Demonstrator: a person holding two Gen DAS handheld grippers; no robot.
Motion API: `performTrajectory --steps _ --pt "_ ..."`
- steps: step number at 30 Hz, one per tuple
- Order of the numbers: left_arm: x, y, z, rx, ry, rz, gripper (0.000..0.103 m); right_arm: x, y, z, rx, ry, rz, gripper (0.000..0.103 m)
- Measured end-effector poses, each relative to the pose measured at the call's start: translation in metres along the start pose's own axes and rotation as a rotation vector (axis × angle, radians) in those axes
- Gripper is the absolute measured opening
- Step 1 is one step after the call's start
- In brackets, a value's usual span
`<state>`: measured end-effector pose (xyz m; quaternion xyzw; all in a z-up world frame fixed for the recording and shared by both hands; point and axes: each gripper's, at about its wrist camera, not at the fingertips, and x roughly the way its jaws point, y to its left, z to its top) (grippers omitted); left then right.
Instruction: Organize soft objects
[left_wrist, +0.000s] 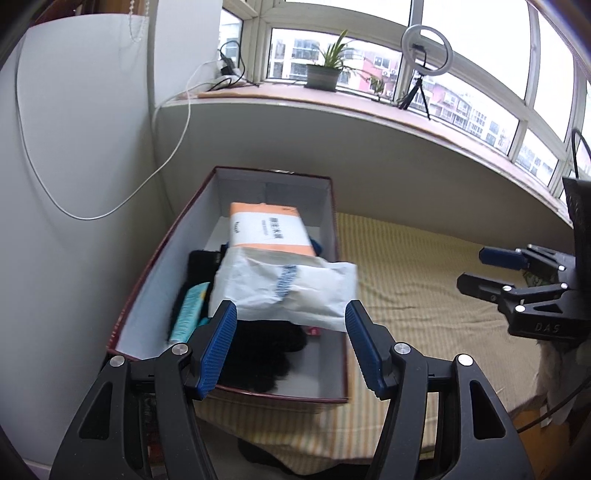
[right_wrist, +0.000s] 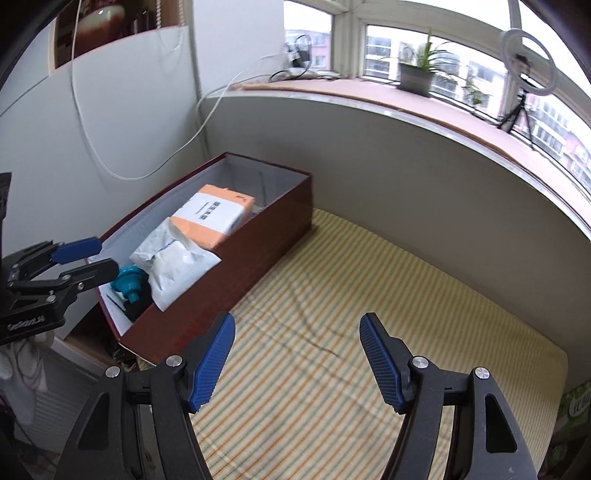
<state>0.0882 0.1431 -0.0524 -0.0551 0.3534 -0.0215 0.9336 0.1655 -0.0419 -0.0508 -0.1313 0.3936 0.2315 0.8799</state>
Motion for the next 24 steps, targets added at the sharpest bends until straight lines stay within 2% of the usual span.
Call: performTrajectory --steps 3,8,13,19,24 --pt "-0.004 -0.008 -0.004 -0.018 -0.018 -0.020 0.061 -0.009 -0.006 -0.013 0.037 -0.024 -0.021 0.066" --pt "-0.007 -0.030 -0.012 0.015 -0.031 -0.027 0.061 -0.018 -0.023 -0.035 0.093 -0.030 -0.065 0.067" --pt "-0.010 -0.051 -0.019 0.030 -0.033 -0.067 0.061 -0.029 -0.049 -0.059 0.141 -0.034 -0.133 0.067" --pt "-0.013 -0.076 -0.028 0.053 -0.039 -0.093 0.061 -0.049 -0.092 -0.088 0.234 -0.038 -0.205 0.067" --pt "-0.013 -0.088 -0.032 0.083 -0.038 -0.087 0.061 -0.057 -0.147 -0.114 0.345 -0.028 -0.295 0.068"
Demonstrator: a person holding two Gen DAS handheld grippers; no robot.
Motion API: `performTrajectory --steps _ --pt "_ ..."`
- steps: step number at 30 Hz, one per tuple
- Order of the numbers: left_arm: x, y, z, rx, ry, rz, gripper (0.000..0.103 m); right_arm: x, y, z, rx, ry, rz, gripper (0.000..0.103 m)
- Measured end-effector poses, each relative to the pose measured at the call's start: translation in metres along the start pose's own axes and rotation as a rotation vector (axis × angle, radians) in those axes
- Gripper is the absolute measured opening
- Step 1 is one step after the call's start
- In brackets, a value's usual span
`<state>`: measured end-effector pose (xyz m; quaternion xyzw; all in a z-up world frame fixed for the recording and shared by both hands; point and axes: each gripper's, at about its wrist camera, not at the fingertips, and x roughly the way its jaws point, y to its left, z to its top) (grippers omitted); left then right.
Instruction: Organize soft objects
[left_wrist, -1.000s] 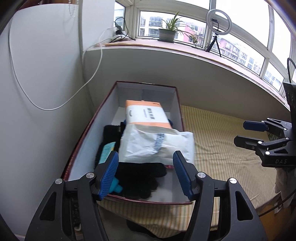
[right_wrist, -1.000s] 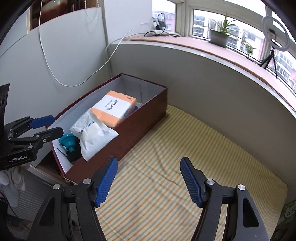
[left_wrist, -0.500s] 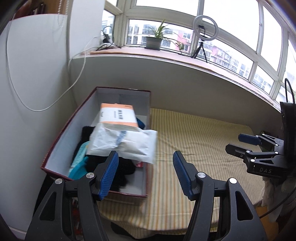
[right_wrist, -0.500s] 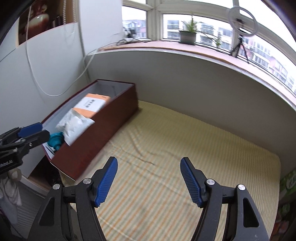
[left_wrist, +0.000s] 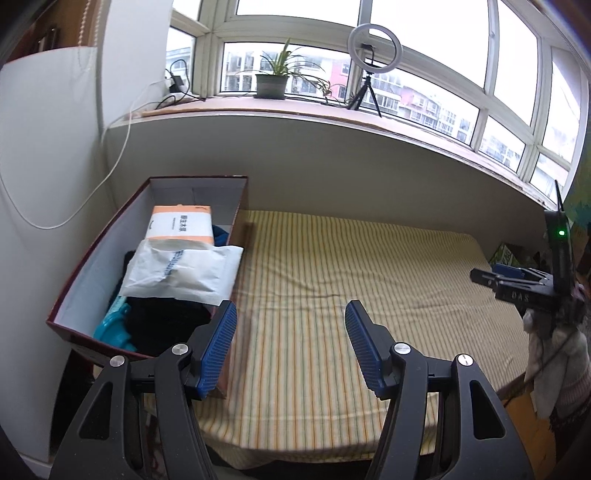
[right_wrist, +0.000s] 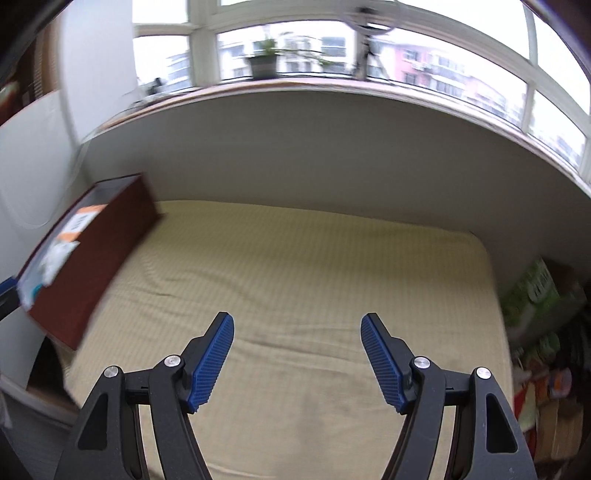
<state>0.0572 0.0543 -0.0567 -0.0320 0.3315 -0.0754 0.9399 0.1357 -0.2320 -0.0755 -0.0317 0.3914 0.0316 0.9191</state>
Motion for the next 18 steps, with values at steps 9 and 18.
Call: performTrajectory --steps 9,18 --pt "0.008 -0.015 0.000 0.015 0.022 -0.006 0.061 0.032 -0.085 -0.015 0.122 0.025 -0.136 0.068" --pt "0.014 -0.025 -0.001 0.035 0.038 0.002 0.061 0.066 -0.133 -0.032 0.212 0.048 -0.191 0.068"
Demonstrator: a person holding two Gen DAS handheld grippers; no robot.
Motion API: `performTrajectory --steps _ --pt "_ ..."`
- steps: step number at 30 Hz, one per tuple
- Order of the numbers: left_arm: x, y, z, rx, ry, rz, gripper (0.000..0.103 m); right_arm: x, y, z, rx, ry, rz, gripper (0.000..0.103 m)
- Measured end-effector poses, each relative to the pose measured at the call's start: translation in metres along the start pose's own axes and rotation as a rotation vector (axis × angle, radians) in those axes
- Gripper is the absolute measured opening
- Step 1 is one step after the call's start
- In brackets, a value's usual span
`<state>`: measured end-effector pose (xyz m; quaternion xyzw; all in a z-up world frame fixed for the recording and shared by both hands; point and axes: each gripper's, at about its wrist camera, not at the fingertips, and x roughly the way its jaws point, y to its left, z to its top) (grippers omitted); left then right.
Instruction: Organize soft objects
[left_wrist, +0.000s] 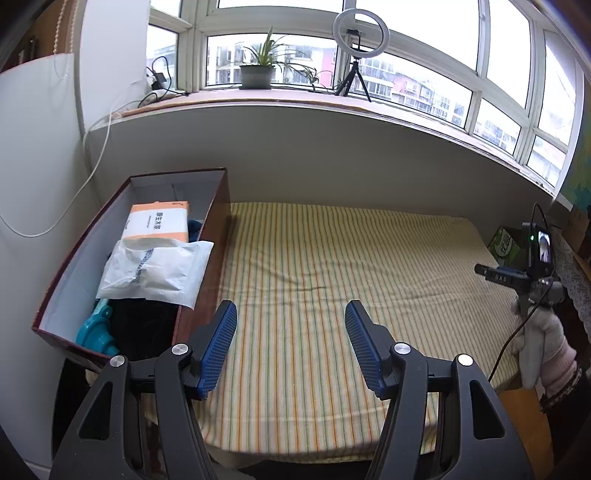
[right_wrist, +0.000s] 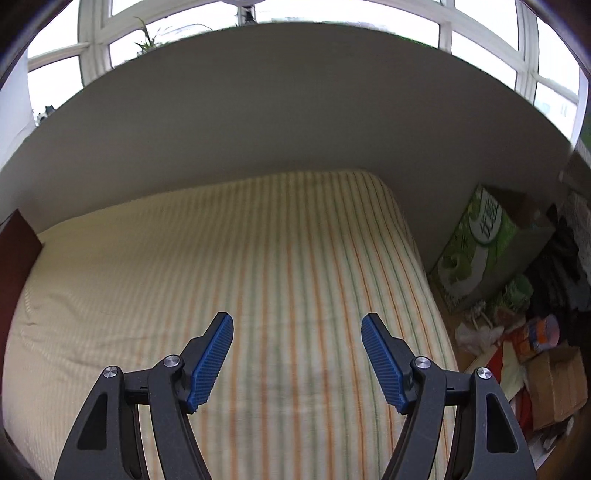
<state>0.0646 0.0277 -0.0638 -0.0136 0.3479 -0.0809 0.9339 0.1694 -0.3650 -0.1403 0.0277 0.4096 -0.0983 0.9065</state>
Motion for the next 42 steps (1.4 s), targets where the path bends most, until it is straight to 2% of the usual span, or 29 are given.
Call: performTrajectory --steps 7,18,22,25,31,34,42 --pt "0.003 -0.004 0.000 -0.001 0.005 -0.011 0.061 0.002 -0.003 -0.002 0.007 -0.003 0.019 0.069" --pt "0.004 0.001 -0.003 -0.021 0.013 -0.009 0.061 0.002 0.000 -0.001 -0.013 0.012 -0.006 0.069" --pt "0.005 0.008 -0.003 -0.032 0.016 0.000 0.061 0.002 0.000 0.005 -0.018 0.028 -0.002 0.069" --pt "0.007 0.012 -0.005 -0.041 0.021 0.002 0.061 0.005 0.002 0.013 -0.042 0.019 -0.041 0.069" --pt "0.009 0.017 -0.008 -0.053 0.030 0.005 0.061 0.027 -0.007 0.026 -0.019 0.057 -0.053 0.069" --pt "0.010 0.020 -0.008 -0.055 0.032 0.010 0.061 0.037 -0.016 0.029 0.009 0.081 -0.041 0.069" --pt "0.015 0.020 -0.007 -0.060 0.036 -0.002 0.061 0.037 -0.010 0.038 -0.029 0.057 -0.009 0.069"
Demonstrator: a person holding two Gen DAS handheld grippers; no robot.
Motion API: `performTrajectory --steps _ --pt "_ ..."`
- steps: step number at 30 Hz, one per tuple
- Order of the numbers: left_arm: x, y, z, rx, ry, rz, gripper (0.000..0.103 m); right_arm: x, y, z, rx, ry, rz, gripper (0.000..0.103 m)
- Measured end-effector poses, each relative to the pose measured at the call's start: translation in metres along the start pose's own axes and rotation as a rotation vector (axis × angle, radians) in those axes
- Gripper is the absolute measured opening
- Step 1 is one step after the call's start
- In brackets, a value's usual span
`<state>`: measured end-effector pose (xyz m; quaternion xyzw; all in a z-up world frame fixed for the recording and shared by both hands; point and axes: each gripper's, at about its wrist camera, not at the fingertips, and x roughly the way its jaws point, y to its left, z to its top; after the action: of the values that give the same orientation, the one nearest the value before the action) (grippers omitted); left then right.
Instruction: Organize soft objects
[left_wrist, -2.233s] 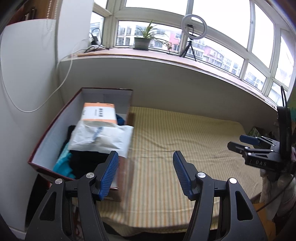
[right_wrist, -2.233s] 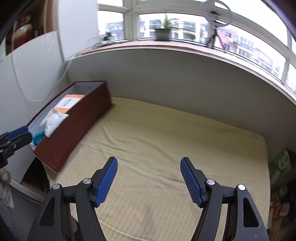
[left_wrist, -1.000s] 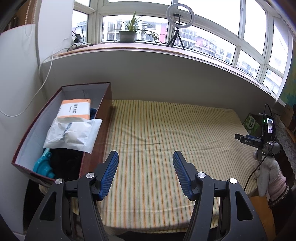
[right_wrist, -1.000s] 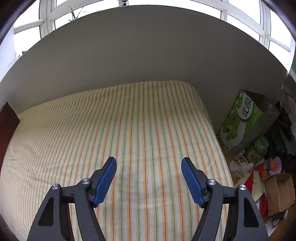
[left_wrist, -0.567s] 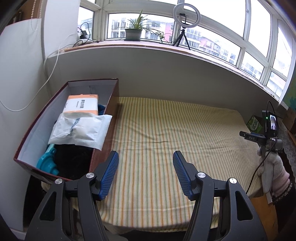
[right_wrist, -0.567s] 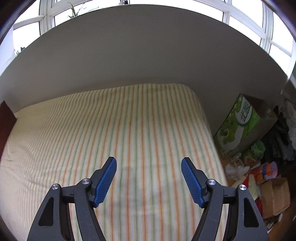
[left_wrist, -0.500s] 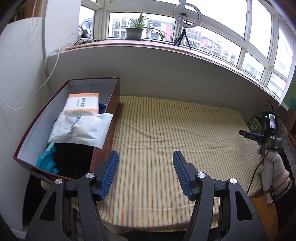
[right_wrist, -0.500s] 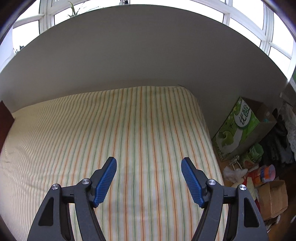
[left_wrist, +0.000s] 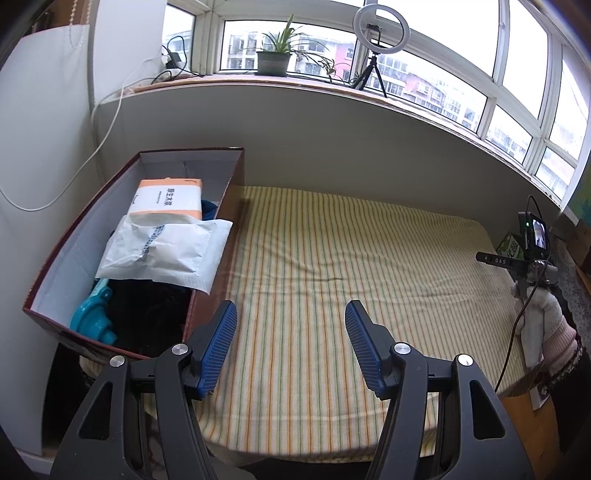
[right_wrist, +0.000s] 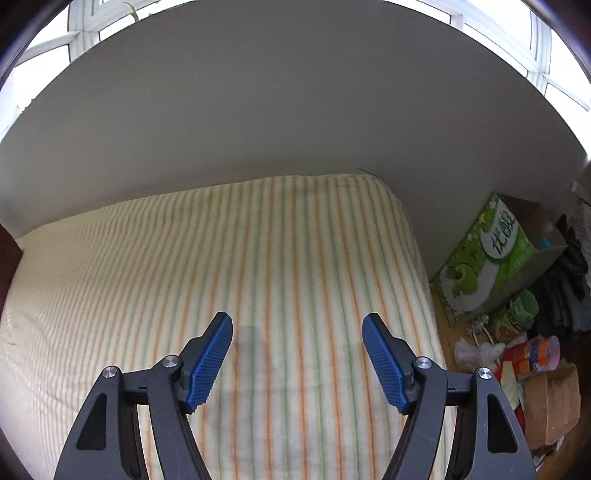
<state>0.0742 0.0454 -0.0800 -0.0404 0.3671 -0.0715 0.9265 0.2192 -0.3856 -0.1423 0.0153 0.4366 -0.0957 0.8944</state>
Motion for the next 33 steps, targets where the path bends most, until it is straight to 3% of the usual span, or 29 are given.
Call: performTrajectory --steps 4,10,24,33 --pt "0.003 -0.001 -0.001 0.003 0.008 -0.003 0.061 0.007 0.001 0.004 0.003 -0.006 -0.042 0.069" --pt "0.006 0.002 0.000 -0.003 0.014 -0.009 0.061 0.012 0.011 0.006 -0.035 0.016 0.043 0.070" --pt "0.012 -0.005 0.001 0.006 0.016 -0.008 0.061 0.014 0.012 0.005 -0.045 0.016 0.024 0.073" --pt "0.006 0.000 0.009 0.004 -0.026 0.032 0.061 -0.015 0.032 0.005 -0.029 -0.030 0.075 0.073"
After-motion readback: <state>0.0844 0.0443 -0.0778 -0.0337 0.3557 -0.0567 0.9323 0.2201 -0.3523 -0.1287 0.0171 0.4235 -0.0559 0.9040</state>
